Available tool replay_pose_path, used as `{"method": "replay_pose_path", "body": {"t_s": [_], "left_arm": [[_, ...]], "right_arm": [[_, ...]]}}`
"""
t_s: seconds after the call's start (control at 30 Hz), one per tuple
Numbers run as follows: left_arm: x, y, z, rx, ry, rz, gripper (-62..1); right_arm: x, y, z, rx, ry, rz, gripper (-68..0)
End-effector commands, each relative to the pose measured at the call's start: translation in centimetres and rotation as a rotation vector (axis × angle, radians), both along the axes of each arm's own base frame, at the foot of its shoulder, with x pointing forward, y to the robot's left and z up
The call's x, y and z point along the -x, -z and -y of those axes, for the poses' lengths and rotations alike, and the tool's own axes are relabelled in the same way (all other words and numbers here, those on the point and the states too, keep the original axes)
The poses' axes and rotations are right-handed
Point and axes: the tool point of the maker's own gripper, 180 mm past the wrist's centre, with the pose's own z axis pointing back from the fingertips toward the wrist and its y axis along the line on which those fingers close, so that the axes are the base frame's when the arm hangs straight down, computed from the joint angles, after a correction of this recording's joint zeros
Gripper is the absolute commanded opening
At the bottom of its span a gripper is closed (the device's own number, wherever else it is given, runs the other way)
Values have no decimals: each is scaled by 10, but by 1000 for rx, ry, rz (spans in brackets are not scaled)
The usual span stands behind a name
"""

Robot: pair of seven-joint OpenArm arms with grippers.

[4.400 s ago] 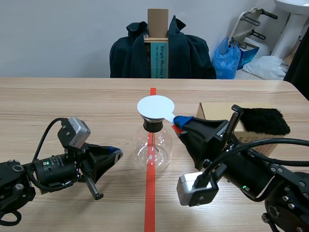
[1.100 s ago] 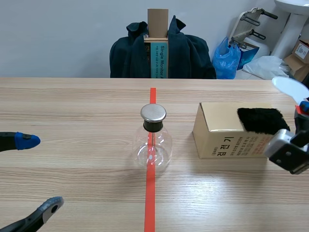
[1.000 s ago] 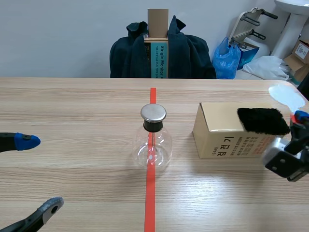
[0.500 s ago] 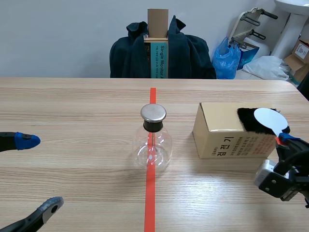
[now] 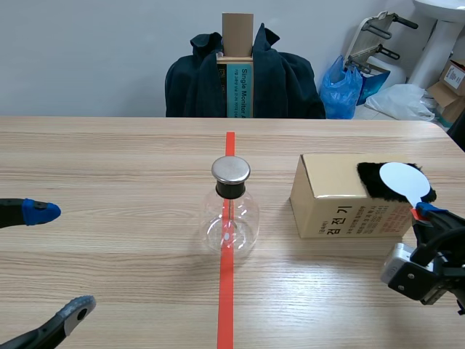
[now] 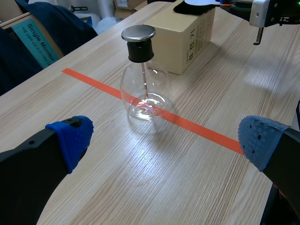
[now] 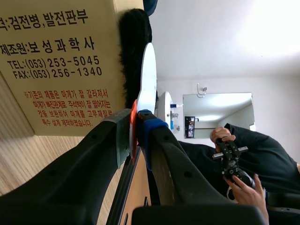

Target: Do the electroscope experiment.

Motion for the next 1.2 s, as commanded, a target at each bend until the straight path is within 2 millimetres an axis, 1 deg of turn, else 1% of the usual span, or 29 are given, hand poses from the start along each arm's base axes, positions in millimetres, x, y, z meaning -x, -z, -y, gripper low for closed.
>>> {"method": "replay_pose_path", "body": {"t_s": [0.0,0.1,0.17,0.23,0.3,0.33,0.37,0.47,0.5,0.53,0.6,0.63,0.67,0.77,0.8,0.83,0.9,0.93,0.97,1.07,1.1,1.13,1.17], "left_arm": [[-4,-8,1,30,-10,24,14],[-4,-9,1,33,-9,26,14],[-4,-9,1,36,-9,28,14],[-4,-9,1,35,-9,28,14],[-4,-9,1,35,-9,28,14],[-4,-9,1,35,-9,28,14],[-4,-9,1,34,-9,27,14],[-4,-9,1,35,-9,28,14],[-4,-9,1,36,-9,28,14],[-4,-9,1,36,-9,28,14],[-4,-9,1,36,-9,28,14],[-4,-9,1,35,-9,27,14],[-4,-9,1,35,-9,27,14],[-4,-9,1,35,-9,28,14],[-4,-9,1,35,-9,27,14],[-4,-9,1,35,-9,27,14],[-4,-9,1,35,-9,27,14],[-4,-9,1,35,-9,27,14],[-4,-9,1,35,-9,27,14],[-4,-9,1,35,-9,27,14],[-4,-9,1,35,-9,27,14],[-4,-9,1,35,-9,27,14],[-4,-9,1,35,-9,27,14]], "right_arm": [[-5,-9,-1,12,-33,26,-669],[0,-8,-19,26,-141,27,-669],[2,-5,-25,48,-171,19,-668],[-1,-2,-14,70,-100,6,-669],[-5,-2,7,84,18,6,-669],[-7,-3,12,82,46,8,-669],[-7,-4,12,76,42,9,-668],[1,3,-16,46,-116,-29,-668],[2,6,-19,41,-130,-45,-669],[1,8,-15,44,-104,-52,-669],[-5,8,4,55,4,-55,-668],[-5,8,9,55,33,-60,-668],[-5,9,9,47,30,-66,-668],[2,13,-21,17,-135,-89,-669],[3,13,-25,15,-153,-89,-668],[2,12,-20,21,-126,-81,-668],[-4,10,4,44,3,-69,-668],[-5,10,12,50,45,-71,-668],[-5,10,12,53,40,-74,-668],[2,9,-19,29,-133,-69,-668],[3,8,-22,26,-150,-63,-669],[0,8,-16,29,-104,-59,-669],[-3,9,-3,37,-26,-62,-669]]}}
